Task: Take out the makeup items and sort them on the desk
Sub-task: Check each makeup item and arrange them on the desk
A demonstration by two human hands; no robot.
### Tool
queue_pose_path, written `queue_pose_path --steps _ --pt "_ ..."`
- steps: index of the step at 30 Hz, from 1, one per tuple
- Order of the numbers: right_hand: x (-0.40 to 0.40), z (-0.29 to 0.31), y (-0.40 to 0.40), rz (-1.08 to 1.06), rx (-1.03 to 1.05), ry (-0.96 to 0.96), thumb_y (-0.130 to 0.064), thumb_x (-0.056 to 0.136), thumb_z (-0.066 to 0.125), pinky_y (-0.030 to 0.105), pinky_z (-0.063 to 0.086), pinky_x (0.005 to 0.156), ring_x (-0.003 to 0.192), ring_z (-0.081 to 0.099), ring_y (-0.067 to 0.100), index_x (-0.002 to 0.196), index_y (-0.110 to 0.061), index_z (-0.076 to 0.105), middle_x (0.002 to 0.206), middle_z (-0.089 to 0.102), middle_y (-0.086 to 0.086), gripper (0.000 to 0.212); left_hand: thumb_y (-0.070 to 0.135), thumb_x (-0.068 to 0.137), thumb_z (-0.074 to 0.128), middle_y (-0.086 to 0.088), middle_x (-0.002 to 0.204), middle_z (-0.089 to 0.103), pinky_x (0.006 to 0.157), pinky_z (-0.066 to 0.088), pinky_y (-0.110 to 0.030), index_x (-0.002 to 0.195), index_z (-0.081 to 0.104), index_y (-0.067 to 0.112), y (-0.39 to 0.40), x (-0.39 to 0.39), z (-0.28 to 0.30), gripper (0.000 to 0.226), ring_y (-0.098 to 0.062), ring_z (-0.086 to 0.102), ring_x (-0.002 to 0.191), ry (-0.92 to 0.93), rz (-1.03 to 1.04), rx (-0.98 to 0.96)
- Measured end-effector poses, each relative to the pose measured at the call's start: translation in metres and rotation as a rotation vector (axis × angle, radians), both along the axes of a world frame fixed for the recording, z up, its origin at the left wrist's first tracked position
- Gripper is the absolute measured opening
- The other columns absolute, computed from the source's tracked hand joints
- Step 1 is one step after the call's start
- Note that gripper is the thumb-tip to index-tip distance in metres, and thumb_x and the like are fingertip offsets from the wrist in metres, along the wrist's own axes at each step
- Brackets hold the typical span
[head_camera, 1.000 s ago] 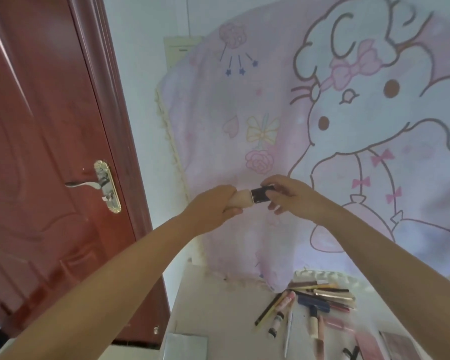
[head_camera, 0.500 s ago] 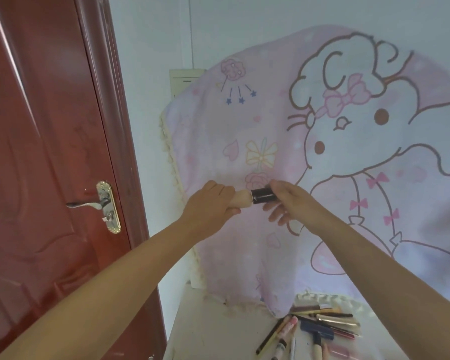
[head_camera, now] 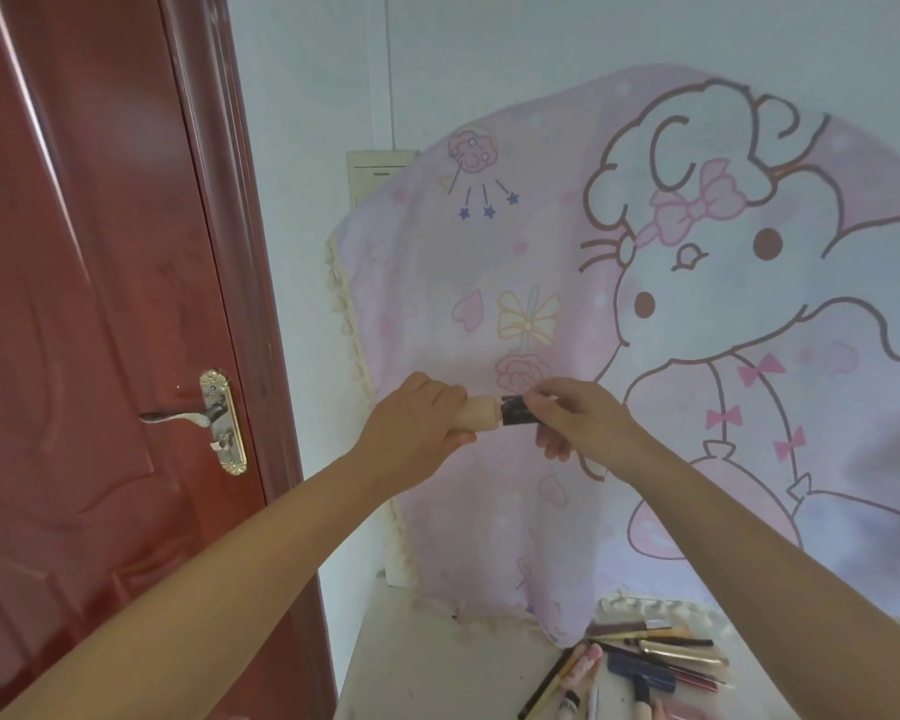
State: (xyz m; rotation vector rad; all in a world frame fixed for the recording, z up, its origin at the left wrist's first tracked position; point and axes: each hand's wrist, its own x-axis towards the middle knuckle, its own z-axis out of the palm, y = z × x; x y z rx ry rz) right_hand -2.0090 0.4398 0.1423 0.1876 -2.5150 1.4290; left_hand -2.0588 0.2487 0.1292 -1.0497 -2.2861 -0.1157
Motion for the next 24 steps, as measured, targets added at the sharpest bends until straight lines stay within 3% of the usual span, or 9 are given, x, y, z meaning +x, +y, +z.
queue_pose_path --steps 4,6,8,10,13,16,19,21,24 --pt "0.0 -0.004 0.006 0.144 -0.091 0.053 -0.007 0.086 0.059 0.017 0.052 0.074 0.093 0.059 0.008 0.104 -0.036 0.053 0.105 0.059 -0.007 0.035 0.037 0.061 0.065 0.002 0.062 0.063 0.037 0.044 -0.022 0.076 0.064 0.011 -0.006 -0.002 0.003 0.03 -0.018 0.06 0.055 0.038 -0.007 0.032" --pt "0.0 -0.002 0.001 0.146 -0.097 -0.013 -0.02 0.091 0.052 0.016 0.052 0.069 0.085 0.061 0.008 0.111 -0.034 0.047 0.098 0.06 -0.01 0.025 0.035 0.06 0.073 0.001 0.062 0.063 0.038 0.045 -0.023 0.077 0.064 0.009 -0.01 -0.003 0.003 0.031 -0.019 0.062 0.056 0.031 -0.007 0.027" --pt "-0.002 0.003 -0.005 0.085 -0.062 -0.047 -0.029 0.095 0.04 0.013 0.049 0.053 0.059 0.061 0.005 0.104 -0.023 0.052 0.076 0.063 -0.004 0.017 0.029 0.06 0.082 -0.004 0.068 0.066 0.043 0.048 -0.027 0.082 0.065 0.006 -0.011 -0.002 0.007 0.036 -0.024 0.064 0.063 0.012 -0.001 0.031" --pt "-0.004 0.006 -0.007 0.049 -0.018 -0.041 -0.025 0.096 0.041 0.013 0.046 0.046 0.047 0.057 0.004 0.096 -0.016 0.056 0.064 0.062 0.0 0.018 0.03 0.077 0.071 -0.009 0.093 0.066 0.065 0.05 -0.035 0.104 0.062 0.004 -0.01 0.003 0.013 0.038 -0.03 0.06 0.091 -0.063 0.036 0.058" --pt "-0.005 0.007 -0.002 0.13 -0.082 -0.009 -0.002 0.089 0.053 0.013 0.052 0.059 0.076 0.061 0.011 0.103 -0.022 0.055 0.093 0.062 0.003 0.024 0.039 0.093 0.046 -0.002 0.12 0.054 0.088 0.039 -0.028 0.126 0.046 0.012 -0.012 0.0 0.011 0.043 -0.02 0.043 0.116 -0.102 0.103 0.066" --pt "-0.006 0.006 0.0 0.214 -0.098 -0.044 -0.004 0.086 0.058 0.019 0.055 0.069 0.092 0.061 0.012 0.115 -0.03 0.048 0.112 0.056 -0.001 0.04 0.041 0.093 0.042 0.001 0.121 0.053 0.089 0.038 -0.025 0.126 0.045 0.015 -0.017 -0.002 0.005 0.042 -0.017 0.042 0.115 -0.132 0.123 0.069" --pt "-0.006 0.003 -0.008 0.16 -0.056 -0.068 -0.018 0.092 0.05 0.017 0.052 0.06 0.069 0.062 0.01 0.11 -0.023 0.05 0.086 0.063 -0.002 0.019 0.041 0.093 0.043 -0.001 0.118 0.055 0.086 0.036 -0.024 0.123 0.047 0.014 -0.018 -0.001 -0.003 0.04 -0.018 0.043 0.111 -0.155 0.105 0.074" --pt "-0.004 -0.004 -0.01 0.146 -0.03 -0.059 -0.011 0.092 0.05 0.017 0.05 0.055 0.056 0.059 0.007 0.099 -0.017 0.056 0.071 0.061 0.0 0.011 0.04 0.093 0.045 -0.003 0.114 0.057 0.081 0.034 -0.023 0.121 0.049 0.012 -0.018 0.003 -0.012 0.04 -0.021 0.045 0.108 -0.175 0.084 0.084" --pt "0.002 -0.031 -0.01 0.175 -0.053 -0.074 0.006 0.085 0.055 0.014 0.051 0.058 0.058 0.059 -0.002 0.091 -0.024 0.056 0.078 0.06 0.0 0.031 0.036 0.091 0.05 -0.009 0.104 0.06 0.075 0.03 -0.026 0.114 0.053 0.007 -0.021 0.011 -0.036 0.037 -0.026 0.048 0.099 -0.245 0.069 0.116"
